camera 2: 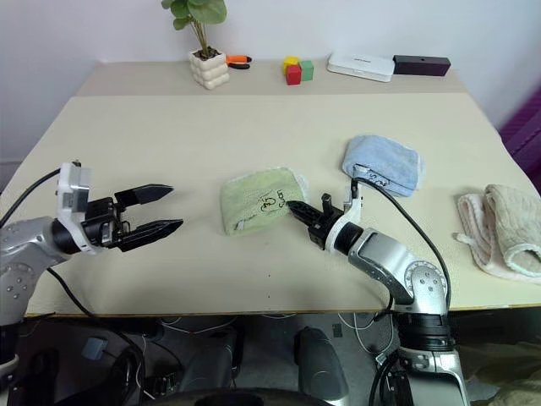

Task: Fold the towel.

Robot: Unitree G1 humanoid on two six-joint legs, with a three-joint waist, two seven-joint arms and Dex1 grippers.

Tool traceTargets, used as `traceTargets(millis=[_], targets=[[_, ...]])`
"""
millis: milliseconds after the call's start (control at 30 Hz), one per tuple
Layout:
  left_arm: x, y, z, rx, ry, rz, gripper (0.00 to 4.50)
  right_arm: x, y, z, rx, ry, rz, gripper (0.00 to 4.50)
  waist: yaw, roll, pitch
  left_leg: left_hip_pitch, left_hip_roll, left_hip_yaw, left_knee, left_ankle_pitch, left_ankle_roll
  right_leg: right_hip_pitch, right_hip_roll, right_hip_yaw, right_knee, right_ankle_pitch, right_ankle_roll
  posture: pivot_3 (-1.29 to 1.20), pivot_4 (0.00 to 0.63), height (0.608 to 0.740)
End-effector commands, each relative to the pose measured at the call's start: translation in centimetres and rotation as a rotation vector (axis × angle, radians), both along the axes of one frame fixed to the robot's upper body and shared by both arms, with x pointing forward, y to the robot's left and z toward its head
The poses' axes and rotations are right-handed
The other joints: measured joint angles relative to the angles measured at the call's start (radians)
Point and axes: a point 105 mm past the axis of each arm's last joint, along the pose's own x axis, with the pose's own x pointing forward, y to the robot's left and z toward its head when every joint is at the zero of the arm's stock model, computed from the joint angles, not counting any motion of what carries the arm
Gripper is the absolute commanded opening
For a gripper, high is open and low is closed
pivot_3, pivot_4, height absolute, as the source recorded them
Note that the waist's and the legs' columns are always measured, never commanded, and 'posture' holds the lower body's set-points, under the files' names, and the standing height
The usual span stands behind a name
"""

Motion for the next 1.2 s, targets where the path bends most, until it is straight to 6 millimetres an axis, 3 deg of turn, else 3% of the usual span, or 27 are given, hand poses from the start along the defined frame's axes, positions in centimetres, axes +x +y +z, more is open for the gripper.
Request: traceTargets(millis=[33, 233, 267, 300, 367, 533, 567, 667, 800, 900, 967, 1033, 1200], targets=[[-0.4, -0.3, 0.9, 0.001, -0.047, -0.004, 4.5, -0.4, -0.1, -0.2, -0.034, -0.019, 0.018, 0.02, 0.0, 0.0, 0.0, 0.0, 0.0, 0.0, 0.0, 0.0, 0.0, 0.0, 0.0, 0.0, 0.0, 0.0, 0.0, 0.0, 0.15, 0.74], [-0.2, 0.0, 0.3, 0.007, -0.027, 0.017, 4.5, -0.8, -1.1, -1.0, -0.137, -0.062, -0.002, 0.02, 0.001, 0.0, 0.0, 0.0, 0.0, 0.0, 0.0, 0.0, 0.0, 0.0, 0.0, 0.0, 0.0, 0.0, 0.0, 0.0, 0.15, 0.74], [-0.2, -0.1, 0.2, -0.001, -0.015, 0.023, 4.5, -1.1, -1.2, -0.8, -0.142, -0.074, 0.006, 0.66, 0.001, 0.0, 0.0, 0.0, 0.0, 0.0, 0.0, 0.0, 0.0, 0.0, 0.0, 0.0, 0.0, 0.0, 0.0, 0.0, 0.15, 0.74], [-0.1, -0.1, 0.0, -0.001, -0.011, 0.029, 4.5, -1.2, -1.2, -0.7, -0.147, -0.084, 0.007, 0.9, 0.001, 0.0, 0.0, 0.0, 0.0, 0.0, 0.0, 0.0, 0.0, 0.0, 0.0, 0.0, 0.0, 0.0, 0.0, 0.0, 0.15, 0.74], [0.2, 0.0, -0.4, 0.003, 0.001, 0.047, 4.5, -1.6, -1.1, 0.1, -0.134, -0.121, 0.029, 1.85, 0.001, 0.0, 0.0, 0.0, 0.0, 0.0, 0.0, 0.0, 0.0, 0.0, 0.0, 0.0, 0.0, 0.0, 0.0, 0.0, 0.15, 0.74], [1.0, 0.3, -0.8, 0.014, 0.019, 0.083, 4.5, -1.0, -3.0, 0.7, -0.195, -0.157, -0.021, 4.3, 0.001, 0.0, 0.0, 0.0, 0.0, 0.0, 0.001, 0.0, 0.0, 0.0, 0.0, 0.0, 0.0, 0.0, 0.0, 0.0, 0.15, 0.74], [1.2, 0.4, -0.8, 0.011, 0.024, 0.092, 4.5, -0.9, -3.5, 1.0, -0.224, -0.186, -0.018, 4.46, 0.003, 0.0, 0.0, 0.0, 0.0, 0.0, 0.001, 0.0, 0.0, 0.0, 0.0, 0.0, 0.0, 0.0, 0.0, 0.0, 0.15, 0.74], [1.7, 0.7, -0.9, 0.009, 0.032, 0.119, 4.5, -0.9, -4.9, 1.4, -0.36, -0.279, 0.015, 4.46, 0.006, 0.0, 0.0, 0.0, 0.0, 0.0, 0.001, 0.0, 0.0, 0.0, 0.0, 0.0, 0.0, 0.0, 0.0, 0.0, 0.15, 0.74], [2.5, 1.1, -0.3, -0.058, 0.097, 0.163, 4.5, -1.0, -8.6, 2.1, -0.689, -0.446, 0.108, 4.46, 0.013, 0.001, 0.0, -0.001, -0.001, 0.0, 0.002, 0.0, 0.0, 0.0, 0.0, 0.0, 0.0, 0.0, 0.0, 0.0, 0.15, 0.74], [2.8, 1.4, -0.1, -0.115, 0.156, 0.186, 4.5, -0.9, -9.9, 3.2, -0.753, -0.522, 0.158, 4.46, 0.018, 0.0, 0.0, -0.001, -0.001, 0.001, 0.003, 0.0, 0.001, -0.001, 0.0, 0.0, 0.0, 0.0, 0.0, 0.0, 0.15, 0.74], [3.0, 1.5, -0.3, -0.212, 0.267, 0.214, 4.5, -0.4, -10.9, 5.9, -0.857, -0.638, 0.194, 4.46, 0.019, 0.002, 0.001, -0.001, 0.0, 0.001, 0.003, -0.001, 0.001, 0.0, 0.001, -0.001, 0.0, 0.0, 0.001, 0.0, 0.15, 0.74], [3.4, 1.4, -0.5, -0.328, 0.372, 0.231, 4.5, -0.1, -10.1, 9.3, -0.884, -0.787, 0.219, 4.46, 0.02, 0.003, 0.002, -0.001, 0.0, 0.002, 0.004, -0.001, 0.001, -0.001, 0.0, 0.0, 0.0, 0.001, 0.001, 0.0, 0.15, 0.74], [4.1, -0.3, -2.0, -0.557, 0.607, 0.22, 4.5, -1.3, -5.3, 13.3, -0.915, -1.11, 0.329, 4.46, 0.025, 0.0, 0.001, -0.001, 0.0, -0.001, 0.004, -0.001, 0.001, 0.0, 0.0, -0.003, 0.0, 0.002, 0.006, 0.0, 0.15, 0.74]])
